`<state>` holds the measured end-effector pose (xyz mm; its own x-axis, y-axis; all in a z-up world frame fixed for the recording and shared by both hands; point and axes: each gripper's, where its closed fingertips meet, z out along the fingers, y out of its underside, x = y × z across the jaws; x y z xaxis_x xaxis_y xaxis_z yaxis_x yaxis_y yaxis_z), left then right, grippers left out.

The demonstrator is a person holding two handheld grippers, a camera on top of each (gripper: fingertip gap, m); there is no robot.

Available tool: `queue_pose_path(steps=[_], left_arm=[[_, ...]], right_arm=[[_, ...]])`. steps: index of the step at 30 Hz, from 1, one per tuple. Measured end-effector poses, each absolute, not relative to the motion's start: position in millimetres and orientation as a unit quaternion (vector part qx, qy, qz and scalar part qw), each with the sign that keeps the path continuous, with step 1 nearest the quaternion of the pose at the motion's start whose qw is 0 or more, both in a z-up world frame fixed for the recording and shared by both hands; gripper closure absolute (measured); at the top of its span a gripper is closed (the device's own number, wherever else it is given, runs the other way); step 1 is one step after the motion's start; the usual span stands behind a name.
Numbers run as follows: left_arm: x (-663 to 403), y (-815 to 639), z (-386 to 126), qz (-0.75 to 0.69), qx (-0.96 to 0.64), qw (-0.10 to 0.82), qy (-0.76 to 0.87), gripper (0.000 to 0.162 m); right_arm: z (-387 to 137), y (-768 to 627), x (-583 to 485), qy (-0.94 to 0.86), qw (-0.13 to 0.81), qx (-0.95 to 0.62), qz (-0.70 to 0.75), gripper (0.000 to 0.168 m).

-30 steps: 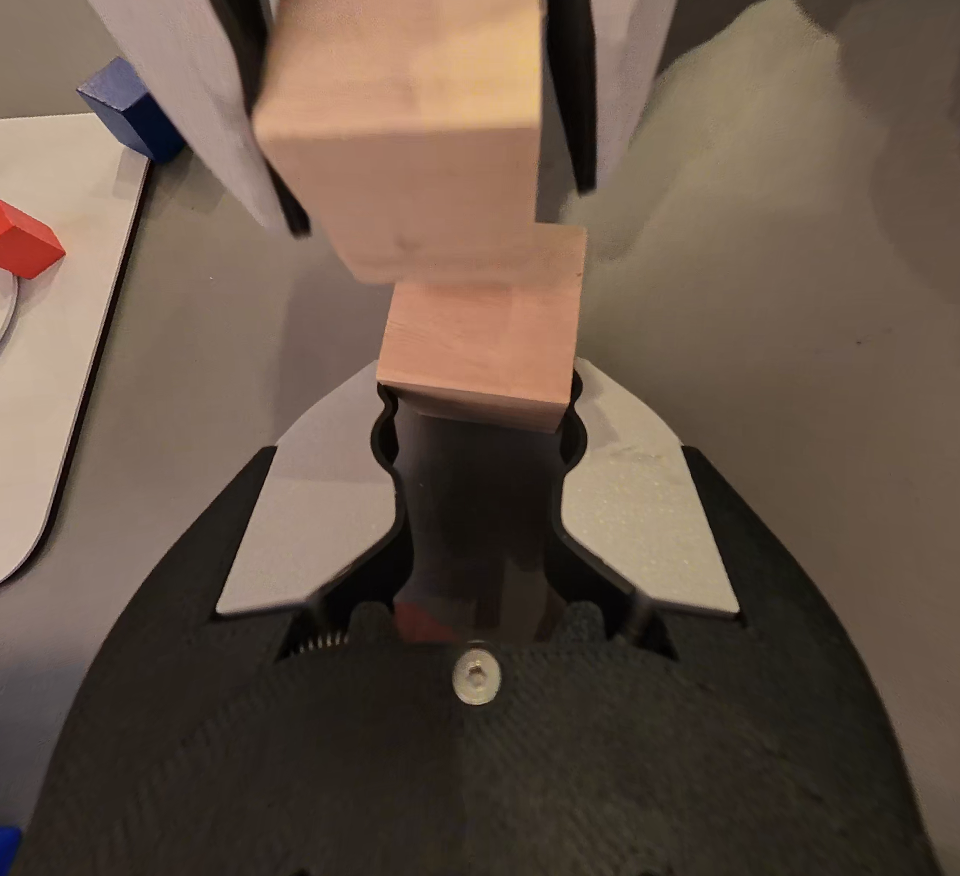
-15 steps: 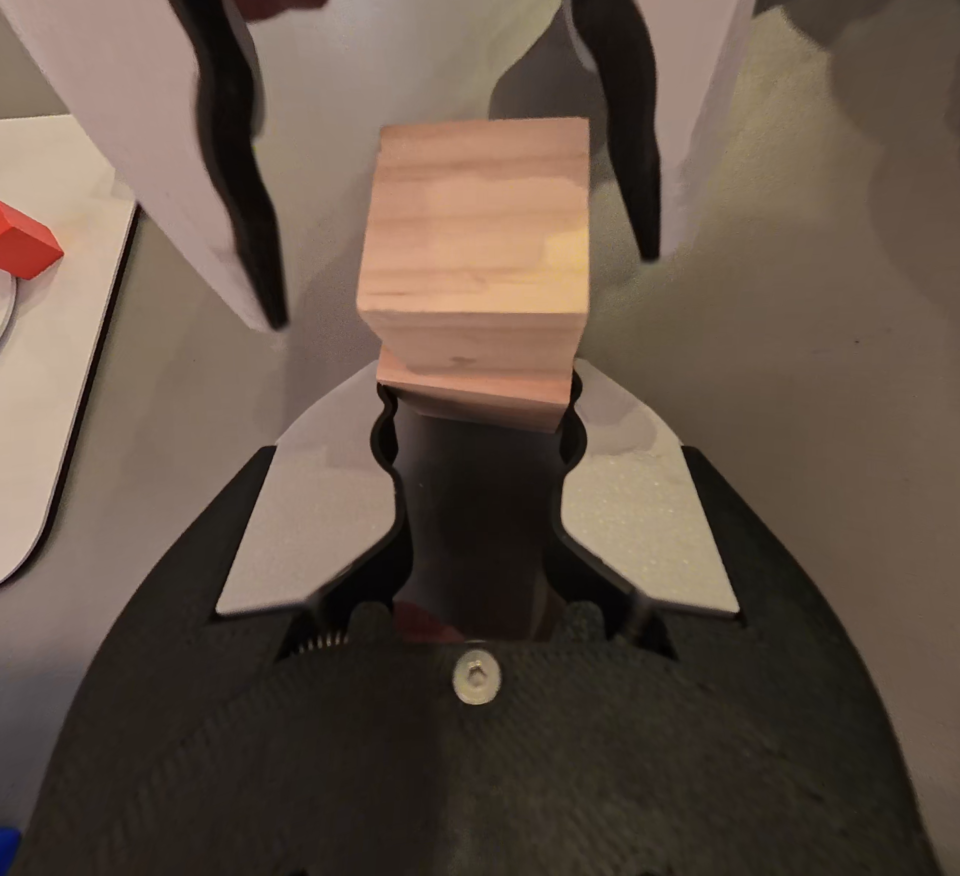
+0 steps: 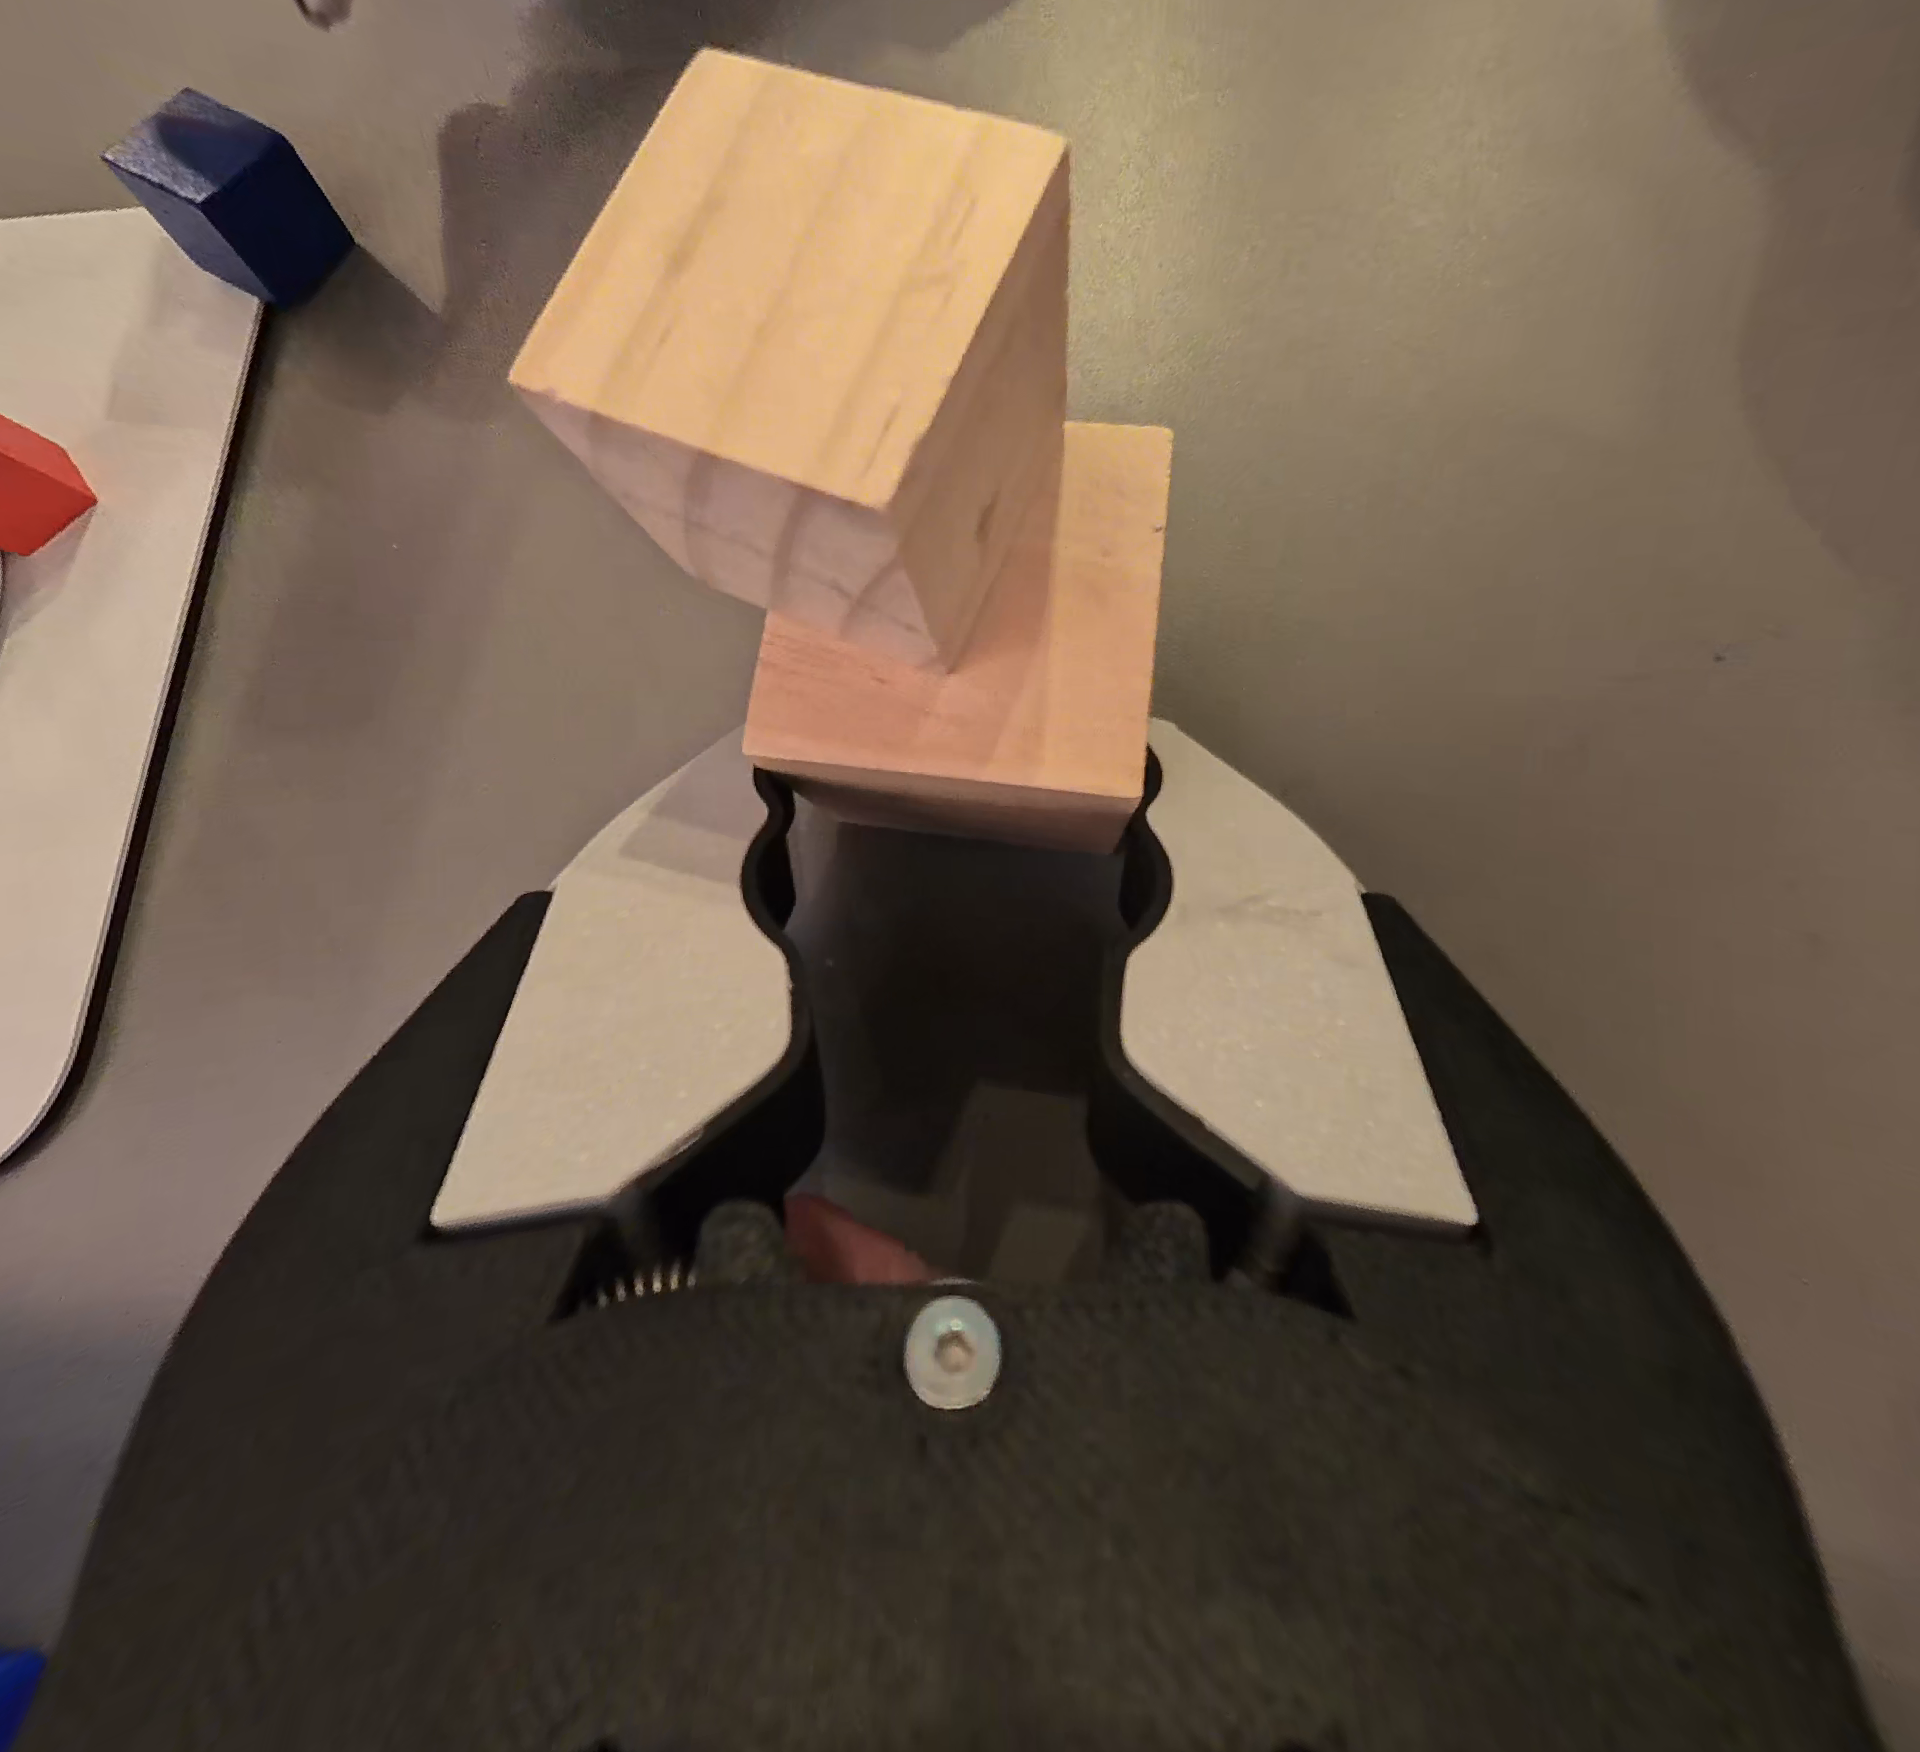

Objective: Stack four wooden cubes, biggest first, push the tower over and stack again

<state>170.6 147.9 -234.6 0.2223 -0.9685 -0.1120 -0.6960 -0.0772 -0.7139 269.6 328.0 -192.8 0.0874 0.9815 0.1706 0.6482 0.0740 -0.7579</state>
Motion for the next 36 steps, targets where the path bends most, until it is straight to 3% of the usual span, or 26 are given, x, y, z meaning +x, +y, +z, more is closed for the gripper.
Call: queue_pose_path(steps=[5,8,14,21,36], left_arm=[[171,148,-235,-0.203,-0.706,0.336,0.59,0.101],[171,148,-235,-0.203,-0.706,0.336,0.59,0.101],[171,148,-235,-0.203,-0.706,0.335,0.59,0.101],[171,148,-235,-0.203,-0.706,0.335,0.59,0.101],[171,148,-235,-0.203,-0.706,0.335,0.59,0.101]], right_arm=[[-216,328,249,-0.646,0.334,-0.646,0.232,0.108],[-223,327,242,-0.653,0.318,-0.647,0.232,0.139],[-177,279,223,-0.676,0.322,-0.585,0.312,0.141],[-111,170,189,-0.751,0.252,-0.468,0.392,0.141],[-139,147,168,-0.799,0.184,-0.472,0.323,0.14]])
